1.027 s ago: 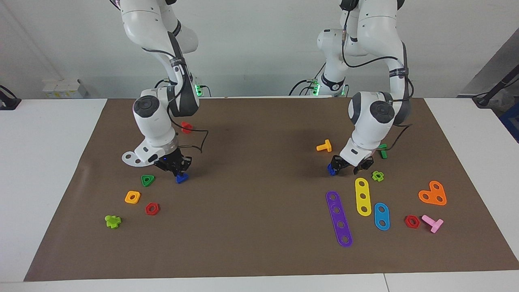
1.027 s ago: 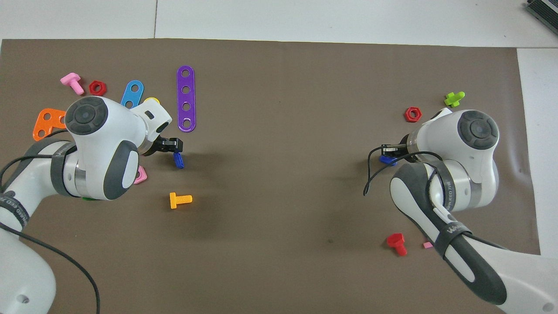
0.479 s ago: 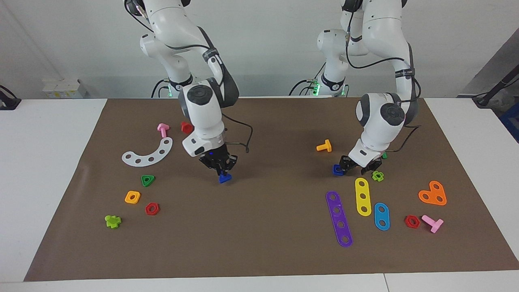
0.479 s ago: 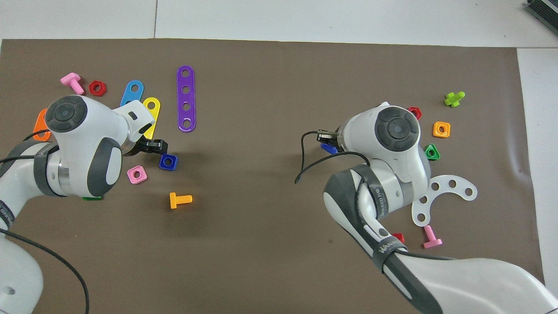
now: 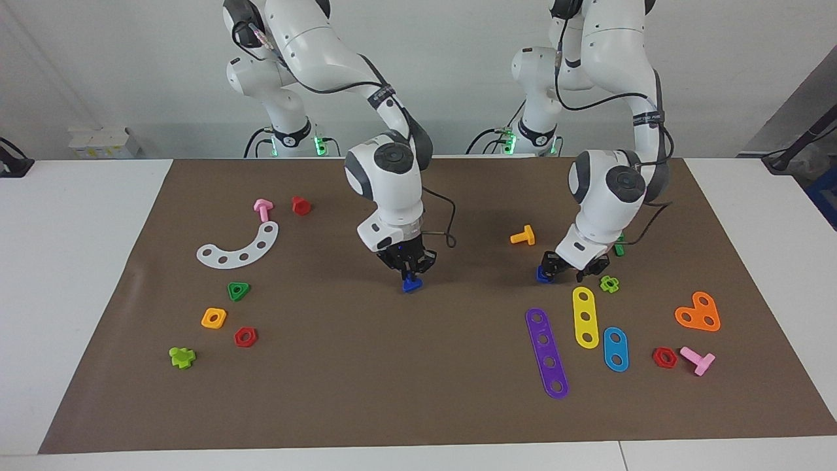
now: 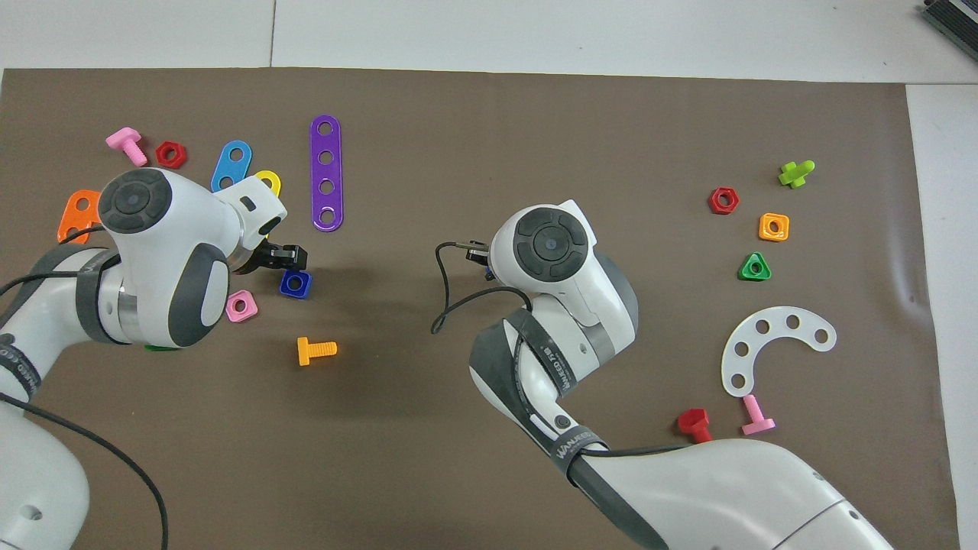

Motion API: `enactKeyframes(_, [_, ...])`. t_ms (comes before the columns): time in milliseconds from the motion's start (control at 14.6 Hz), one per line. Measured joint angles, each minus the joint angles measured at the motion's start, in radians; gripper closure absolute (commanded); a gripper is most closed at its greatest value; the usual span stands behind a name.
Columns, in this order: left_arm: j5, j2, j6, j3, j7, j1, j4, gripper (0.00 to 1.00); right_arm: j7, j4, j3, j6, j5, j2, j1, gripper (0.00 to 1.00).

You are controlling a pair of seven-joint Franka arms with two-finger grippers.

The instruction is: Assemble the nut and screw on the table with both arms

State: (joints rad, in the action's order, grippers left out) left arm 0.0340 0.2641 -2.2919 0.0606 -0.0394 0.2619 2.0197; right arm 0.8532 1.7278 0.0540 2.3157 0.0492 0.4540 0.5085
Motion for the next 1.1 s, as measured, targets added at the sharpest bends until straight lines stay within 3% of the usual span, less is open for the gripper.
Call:
enactKeyframes(68, [0.0,0.0,0.0,-0.001,0.003,0.011,0.003,0.23,0.011,0.0,0.0,-0.002,0.002,0.004,0.009,0.42])
enactKeyframes(137, [0.0,0.0,0.0,-0.002,0.02,0.021,0.007,0.23,0.02,0.0,0.0,-0.006,0.003,0.006,0.015,0.03])
enactKeyframes(548, [0.0,0.0,-0.016,-0.001,0.234,0.027,0.046,0.22,0.024,-0.014,-0.012,-0.019,0.007,-0.02,-0.026,0.0])
enactKeyframes(1096, [0.0,0.0,-0.026,-0.004,0.31,0.035,0.078,0.24,-0.258,-0.011,-0.013,-0.245,0.01,-0.253,-0.303,0.0])
